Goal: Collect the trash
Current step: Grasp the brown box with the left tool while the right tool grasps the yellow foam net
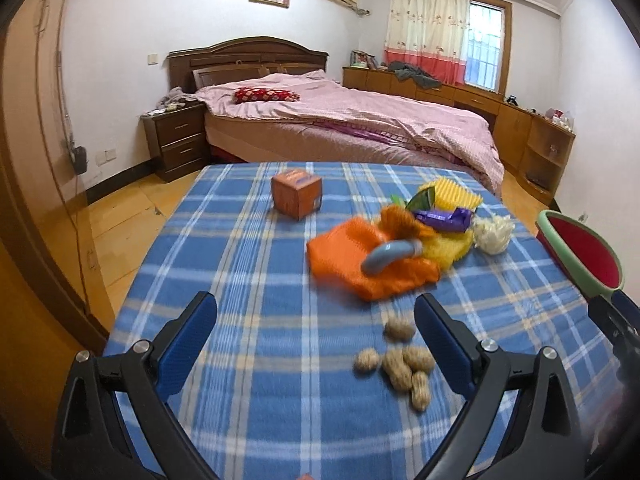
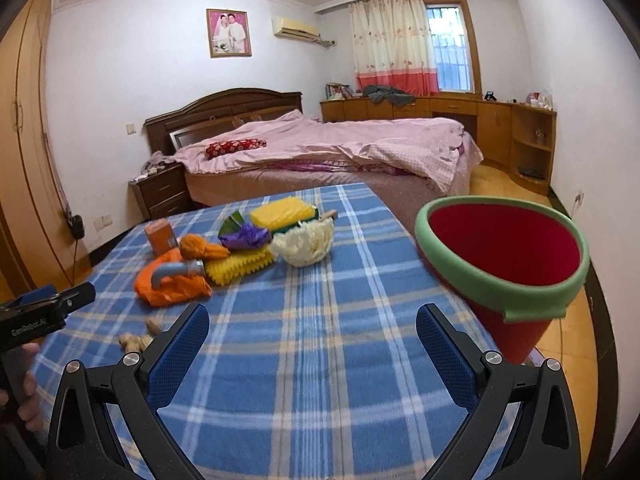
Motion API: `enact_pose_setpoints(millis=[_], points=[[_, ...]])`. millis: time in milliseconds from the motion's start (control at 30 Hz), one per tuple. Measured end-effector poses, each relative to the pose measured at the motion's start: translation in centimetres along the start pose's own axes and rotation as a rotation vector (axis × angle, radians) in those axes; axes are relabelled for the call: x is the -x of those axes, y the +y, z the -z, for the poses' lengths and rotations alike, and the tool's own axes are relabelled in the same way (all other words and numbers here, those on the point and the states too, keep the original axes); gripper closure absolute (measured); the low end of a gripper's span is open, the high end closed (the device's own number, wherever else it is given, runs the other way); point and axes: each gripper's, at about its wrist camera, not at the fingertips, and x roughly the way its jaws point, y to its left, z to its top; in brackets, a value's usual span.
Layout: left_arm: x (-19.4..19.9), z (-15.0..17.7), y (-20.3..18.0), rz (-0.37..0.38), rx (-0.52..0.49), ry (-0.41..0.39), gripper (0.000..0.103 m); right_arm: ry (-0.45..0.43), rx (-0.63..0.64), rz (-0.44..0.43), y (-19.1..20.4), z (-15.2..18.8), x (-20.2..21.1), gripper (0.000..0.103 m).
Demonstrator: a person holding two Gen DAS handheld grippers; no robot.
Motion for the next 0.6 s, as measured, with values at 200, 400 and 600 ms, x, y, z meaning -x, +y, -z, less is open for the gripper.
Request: enact_pose_setpoints(millis=[200,400,600], points=[[-1.4,-3.7,0.6,0.013,-0.011,0.016,0.005,0.054,-0.034,-0.046,-0.2,-3.3,-1.7,0.000],[-4.5,-6.6,1.5,0.022,0.008,0.069,0.005,0.097,-0.047,-0.068,-0.5,-6.5,-4.4,0.000],[-8.1,-9.3,2.2,0.015,0.016,0.119,0.005,0.134,-0.033,-0.093,-0.2,-8.6,-7.6,0.000]])
